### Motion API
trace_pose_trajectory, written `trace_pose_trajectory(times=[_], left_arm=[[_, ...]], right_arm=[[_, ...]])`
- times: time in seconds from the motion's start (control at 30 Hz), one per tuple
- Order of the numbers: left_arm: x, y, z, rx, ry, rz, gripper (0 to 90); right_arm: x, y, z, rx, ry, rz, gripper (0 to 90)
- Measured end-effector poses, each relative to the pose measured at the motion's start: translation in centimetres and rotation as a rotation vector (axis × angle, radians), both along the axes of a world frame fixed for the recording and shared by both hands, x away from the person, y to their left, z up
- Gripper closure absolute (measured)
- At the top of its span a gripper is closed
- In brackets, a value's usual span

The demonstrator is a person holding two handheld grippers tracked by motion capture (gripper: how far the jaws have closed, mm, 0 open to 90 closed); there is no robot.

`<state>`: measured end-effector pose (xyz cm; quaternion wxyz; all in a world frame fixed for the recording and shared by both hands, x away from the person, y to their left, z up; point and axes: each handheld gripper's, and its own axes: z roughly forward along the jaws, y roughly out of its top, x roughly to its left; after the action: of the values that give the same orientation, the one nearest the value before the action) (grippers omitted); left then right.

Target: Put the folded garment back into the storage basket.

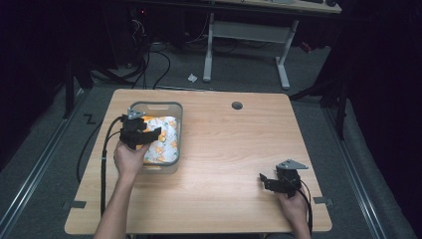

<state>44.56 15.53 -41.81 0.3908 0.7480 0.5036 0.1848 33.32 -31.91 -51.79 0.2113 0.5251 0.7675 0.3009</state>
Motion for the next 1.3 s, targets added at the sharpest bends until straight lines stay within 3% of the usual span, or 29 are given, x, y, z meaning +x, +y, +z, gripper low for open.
trace_pose_trajectory(times=[0.6,1.3], left_arm=[[-3.6,-2.1,1.1,-0.053,-0.084,-0.087,39.2],[-5.5,-4.3,1.1,-0.091,-0.079,-0.166,40.1]], right_arm=[[0.0,0.0,0.0,0.0,0.001,-0.001,23.6],[0.0,0.0,0.0,0.0,0.001,-0.001,23.7]])
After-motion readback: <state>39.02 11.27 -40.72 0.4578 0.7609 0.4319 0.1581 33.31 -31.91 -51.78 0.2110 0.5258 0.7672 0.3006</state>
